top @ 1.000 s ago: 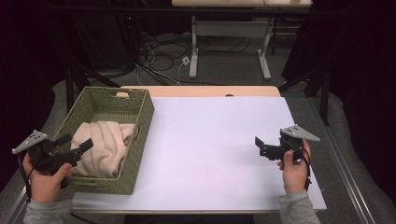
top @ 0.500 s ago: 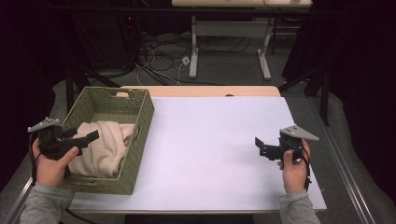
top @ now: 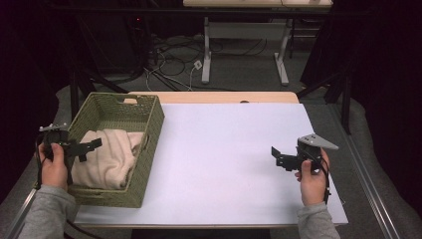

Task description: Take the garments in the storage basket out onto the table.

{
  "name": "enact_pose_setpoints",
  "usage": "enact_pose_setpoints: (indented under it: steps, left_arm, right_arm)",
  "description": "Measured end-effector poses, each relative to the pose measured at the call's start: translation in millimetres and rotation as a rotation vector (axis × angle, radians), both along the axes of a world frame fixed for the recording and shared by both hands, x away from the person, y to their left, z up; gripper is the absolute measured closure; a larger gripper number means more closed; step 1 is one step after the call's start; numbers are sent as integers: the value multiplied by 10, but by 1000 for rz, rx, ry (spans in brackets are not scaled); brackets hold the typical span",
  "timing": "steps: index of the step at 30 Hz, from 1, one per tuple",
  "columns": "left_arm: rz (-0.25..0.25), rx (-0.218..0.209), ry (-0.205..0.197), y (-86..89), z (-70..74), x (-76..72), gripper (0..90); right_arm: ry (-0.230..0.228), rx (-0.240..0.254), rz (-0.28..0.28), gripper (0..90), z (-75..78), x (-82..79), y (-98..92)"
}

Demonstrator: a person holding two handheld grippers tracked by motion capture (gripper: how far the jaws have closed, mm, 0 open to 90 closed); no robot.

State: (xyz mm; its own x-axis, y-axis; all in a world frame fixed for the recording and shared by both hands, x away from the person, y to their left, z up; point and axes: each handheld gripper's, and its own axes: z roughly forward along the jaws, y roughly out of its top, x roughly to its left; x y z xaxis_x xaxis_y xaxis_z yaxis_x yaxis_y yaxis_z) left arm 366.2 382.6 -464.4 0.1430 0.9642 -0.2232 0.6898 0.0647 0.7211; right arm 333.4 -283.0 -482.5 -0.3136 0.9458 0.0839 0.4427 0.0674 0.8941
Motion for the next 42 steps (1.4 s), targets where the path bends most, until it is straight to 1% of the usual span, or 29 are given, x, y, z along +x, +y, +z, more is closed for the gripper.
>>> enact_pose_setpoints:
  steps: [2, 4, 5, 6, 8, 9, 12, 14, 15, 17, 19, 20, 21, 24, 26, 27, 29, 30, 31, 32, 33, 34, 36, 37, 38, 39, 40, 41, 42]
  left_arm:
    - [10, 9, 16, -9, -29, 24, 5]
    - [9, 16, 26, -18, -65, 53, 5]
    - [11, 18, 33, -23, -76, 66, 5]
    - [22, 22, 37, -31, -89, 77, 5]
    - [31, 37, 44, -35, -105, 97, 5]
    - [27, 38, 47, -32, -114, 107, 5]
    - [43, 53, 60, -39, -147, 126, 5]
    - [42, 64, 69, -36, -164, 135, 5]
    - [44, 67, 61, -34, -180, 140, 5]
    - [52, 80, 77, -28, -189, 143, 5]
    - [55, 80, 80, -23, -211, 149, 5]
    - [59, 70, 76, -26, -222, 151, 5]
    - [57, 74, 75, -26, -224, 152, 5]
    - [60, 83, 87, -31, -226, 158, 5]
    - [61, 77, 101, -35, -241, 168, 4]
    - [62, 71, 110, -34, -250, 174, 4]
    - [62, 65, 110, -34, -265, 179, 0]
    - [61, 60, 112, -44, -287, 190, 0]
    - [52, 63, 125, -40, -284, 192, 0]
    - [56, 57, 116, -49, -296, 200, 0]
    - [39, 58, 130, -45, -290, 203, 0]
    - [31, 55, 130, -50, -297, 209, 0]
    - [24, 52, 137, -59, -296, 214, 1]
    - [6, 47, 146, -63, -293, 222, 3]
    - [-14, 24, 152, -93, -299, 239, 4]
    - [-19, 41, 164, -115, -295, 245, 4]
    - [-16, 55, 159, -137, -300, 254, 3]
    - [-16, 55, 159, -137, -300, 254, 3]
    - [-22, 64, 167, -159, -294, 266, 3]
  right_arm:
    - [-5, 4, -1, 0, -10, 8, 3]
    - [-5, 5, 0, 0, -13, 9, 4]
    - [-2, -2, 5, 0, -11, 9, 0]
    - [-3, 1, 2, 0, -15, 11, 5]
    - [1, -3, 5, 0, -15, 12, 2]
    - [1, -5, 5, 0, -17, 13, 1]
    - [7, 4, 5, 0, -22, 12, 7]
    - [3, 4, 6, 0, -27, 16, 9]
    - [12, 6, 8, 0, -26, 12, 11]
    - [14, -1, 13, 0, -31, 16, 6]
    - [16, 5, 10, 0, -38, 20, 13]
    - [22, 12, 7, 0, -41, 19, 18]
    - [21, 10, 9, 0, -45, 23, 16]
    - [29, 12, 12, 0, -55, 27, 15]
    - [22, 16, 5, 0, -65, 31, 17]
    - [24, 11, 13, 0, -64, 33, 11]
    - [25, 12, 13, 0, -65, 33, 11]
    - [27, 9, 15, 0, -66, 32, 9]
    - [31, 11, 13, 0, -66, 31, 12]
    - [27, 9, 15, 0, -70, 35, 12]
    - [24, 7, 15, 0, -75, 38, 13]
    - [30, 16, 8, 0, -75, 35, 25]
    - [30, 6, 18, 0, -75, 39, 18]
    - [37, 12, 16, 0, -77, 38, 28]
    - [34, 2, 20, 0, -79, 42, 23]
    - [35, 8, 16, 0, -84, 43, 33]
    - [39, 14, 14, 0, -87, 43, 42]
    - [39, 14, 14, 0, -87, 43, 42]
    - [33, 8, 16, 0, -95, 52, 44]
